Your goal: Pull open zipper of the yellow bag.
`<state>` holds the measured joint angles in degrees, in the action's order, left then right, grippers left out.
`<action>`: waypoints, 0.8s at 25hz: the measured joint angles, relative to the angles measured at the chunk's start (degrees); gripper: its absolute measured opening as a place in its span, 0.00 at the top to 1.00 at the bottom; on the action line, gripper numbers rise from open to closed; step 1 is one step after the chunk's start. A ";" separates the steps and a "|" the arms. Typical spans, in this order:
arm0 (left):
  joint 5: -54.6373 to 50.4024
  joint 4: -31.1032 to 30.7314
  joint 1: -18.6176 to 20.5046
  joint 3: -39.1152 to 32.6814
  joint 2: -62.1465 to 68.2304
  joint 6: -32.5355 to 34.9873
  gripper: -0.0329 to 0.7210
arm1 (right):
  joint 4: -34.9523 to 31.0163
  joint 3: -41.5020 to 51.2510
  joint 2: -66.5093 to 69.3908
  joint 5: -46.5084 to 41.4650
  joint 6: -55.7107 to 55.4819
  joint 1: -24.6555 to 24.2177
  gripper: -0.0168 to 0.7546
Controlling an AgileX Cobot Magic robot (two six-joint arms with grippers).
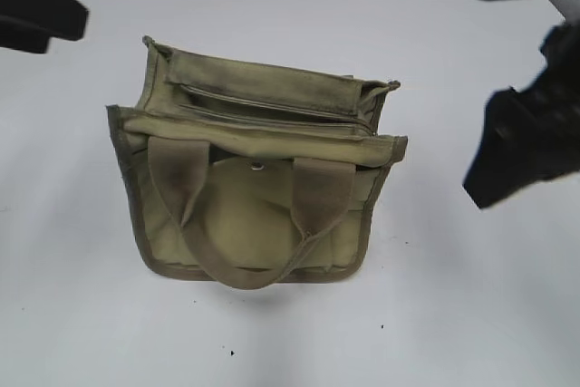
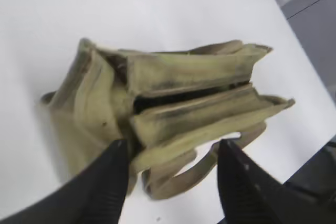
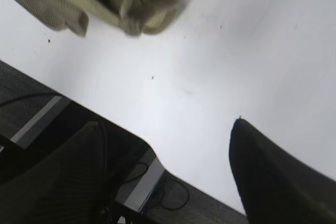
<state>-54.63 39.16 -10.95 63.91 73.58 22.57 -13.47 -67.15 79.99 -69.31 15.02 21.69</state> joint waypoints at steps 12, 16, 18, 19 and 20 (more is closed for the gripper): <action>-8.12 -27.82 0.00 -18.69 -35.54 -14.65 0.40 | 3.01 29.31 -27.99 5.13 -1.12 0.00 0.22; -8.24 -28.90 0.00 -28.51 -47.19 -14.69 0.40 | 4.33 34.94 -38.79 5.13 -1.12 0.00 0.22; -7.76 -28.95 0.00 -32.75 -52.36 -14.77 0.40 | 4.74 36.66 -42.78 5.19 -1.12 0.00 0.22; -7.70 -29.11 0.00 -33.58 -54.48 -14.78 0.40 | 4.87 37.27 -44.36 5.30 -1.12 0.00 0.22; -7.27 -29.24 0.00 -33.82 -56.00 -14.78 0.40 | 5.04 37.90 -45.87 5.64 -1.12 0.00 0.22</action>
<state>-61.90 9.92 -10.95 30.09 17.58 7.79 -8.43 -29.25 34.12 -63.67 13.90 21.69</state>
